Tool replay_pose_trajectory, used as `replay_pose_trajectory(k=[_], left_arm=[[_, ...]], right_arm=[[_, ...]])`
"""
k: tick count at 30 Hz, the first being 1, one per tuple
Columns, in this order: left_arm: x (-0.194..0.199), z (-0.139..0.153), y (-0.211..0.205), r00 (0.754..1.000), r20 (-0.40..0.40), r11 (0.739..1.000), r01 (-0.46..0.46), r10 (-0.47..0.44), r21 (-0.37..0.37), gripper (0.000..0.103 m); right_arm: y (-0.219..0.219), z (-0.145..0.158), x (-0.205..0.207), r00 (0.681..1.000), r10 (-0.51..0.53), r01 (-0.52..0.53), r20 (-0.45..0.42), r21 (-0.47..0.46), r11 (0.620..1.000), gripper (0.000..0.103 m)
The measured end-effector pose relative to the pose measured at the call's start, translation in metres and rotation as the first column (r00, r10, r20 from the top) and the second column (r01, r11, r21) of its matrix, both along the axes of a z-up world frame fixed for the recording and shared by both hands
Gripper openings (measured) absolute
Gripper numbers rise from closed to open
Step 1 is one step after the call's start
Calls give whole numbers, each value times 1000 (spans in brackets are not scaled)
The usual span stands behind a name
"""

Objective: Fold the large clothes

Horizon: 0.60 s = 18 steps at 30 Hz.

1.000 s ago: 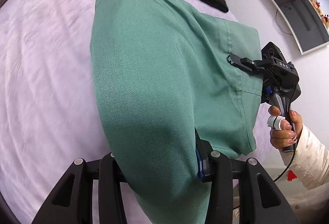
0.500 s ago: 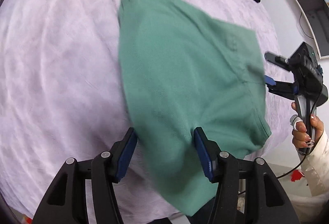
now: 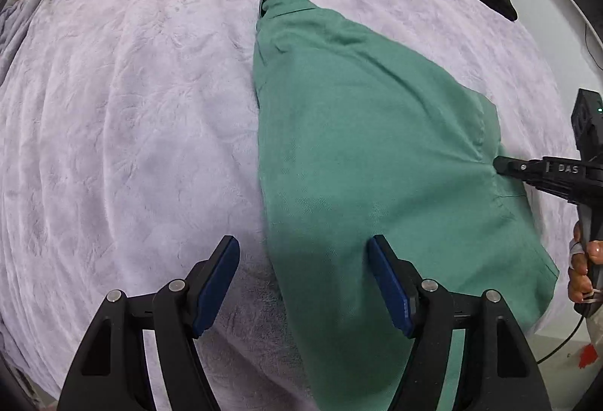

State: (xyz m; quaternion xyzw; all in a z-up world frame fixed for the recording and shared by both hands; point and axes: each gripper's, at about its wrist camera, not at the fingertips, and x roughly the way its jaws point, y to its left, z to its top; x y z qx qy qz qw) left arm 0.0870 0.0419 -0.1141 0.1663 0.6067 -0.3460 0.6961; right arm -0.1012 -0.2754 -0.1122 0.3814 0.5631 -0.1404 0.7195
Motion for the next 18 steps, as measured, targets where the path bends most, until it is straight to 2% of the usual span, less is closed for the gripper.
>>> replay_pose_trajectory(k=[2,5,7,8,10,11,12,15,18], left_arm=[[-2,6,3,1000,17,1000,13,-13,2,72],[-10,21,20,996,65,998,65,-66,27,72],[-17,31,37,992,69,994,102,-104,38,72],[-22,35,47,990,66,991,126,-128,40,72],[-34,42,64,985,48,985,166,-168,37,72],[-41,46,72,981,37,981,191,-192,34,72],[-47,47,75,977,33,978,207,-209,34,72],[-61,49,85,980,22,980,197,-198,28,72],[-67,46,88,988,-35,989,147,-148,-17,72]], right_arm=[[-7,-20,-1,999,-29,30,-30,41,999,6],[-9,-15,-3,999,-42,43,-16,44,998,6],[-9,-5,-9,999,-44,44,-3,53,998,14],[-8,2,-15,999,-45,45,-3,54,998,20],[-4,15,-27,999,-48,48,2,54,997,41],[2,24,-35,998,-54,54,9,50,997,61],[7,32,-43,998,-59,58,23,51,997,66],[32,52,-71,996,-69,66,49,71,995,66],[52,54,-102,992,-127,125,25,89,988,66]])
